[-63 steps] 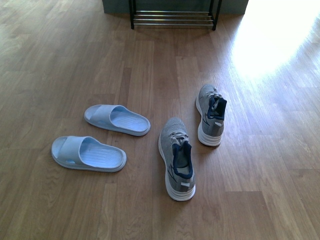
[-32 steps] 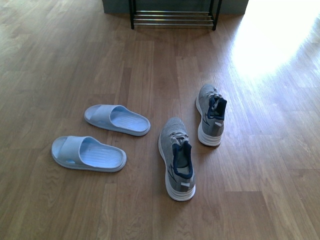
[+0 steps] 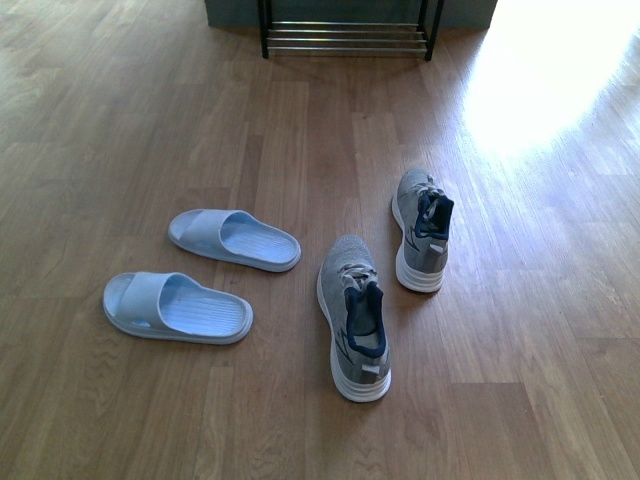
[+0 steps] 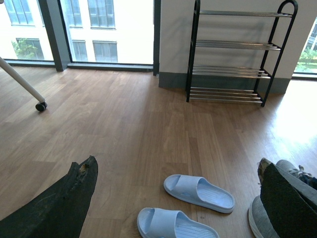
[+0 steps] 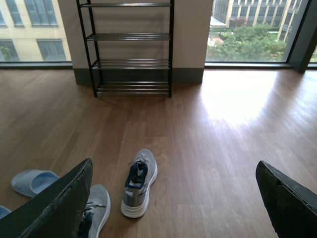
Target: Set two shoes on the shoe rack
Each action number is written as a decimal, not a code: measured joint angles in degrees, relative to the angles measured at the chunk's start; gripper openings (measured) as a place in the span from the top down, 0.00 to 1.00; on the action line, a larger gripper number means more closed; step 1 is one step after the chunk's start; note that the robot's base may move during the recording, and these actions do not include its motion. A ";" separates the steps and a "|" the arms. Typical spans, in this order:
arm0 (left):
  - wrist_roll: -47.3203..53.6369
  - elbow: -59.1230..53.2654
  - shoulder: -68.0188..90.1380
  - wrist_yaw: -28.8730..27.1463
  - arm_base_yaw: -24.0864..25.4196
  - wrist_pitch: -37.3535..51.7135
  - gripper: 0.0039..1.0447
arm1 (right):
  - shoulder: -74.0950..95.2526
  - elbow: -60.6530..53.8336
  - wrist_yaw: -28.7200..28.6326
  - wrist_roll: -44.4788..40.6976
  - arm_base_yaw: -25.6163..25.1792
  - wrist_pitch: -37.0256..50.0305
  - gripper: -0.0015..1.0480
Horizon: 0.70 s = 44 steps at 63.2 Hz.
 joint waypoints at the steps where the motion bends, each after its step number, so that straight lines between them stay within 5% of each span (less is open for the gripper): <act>1: 0.00 0.00 0.00 0.00 -0.02 0.02 0.09 | 0.00 0.00 0.00 0.00 0.00 0.00 0.09; 44: 0.00 0.00 0.00 0.02 -0.02 0.02 0.09 | 0.00 0.00 0.07 0.00 0.00 0.00 0.09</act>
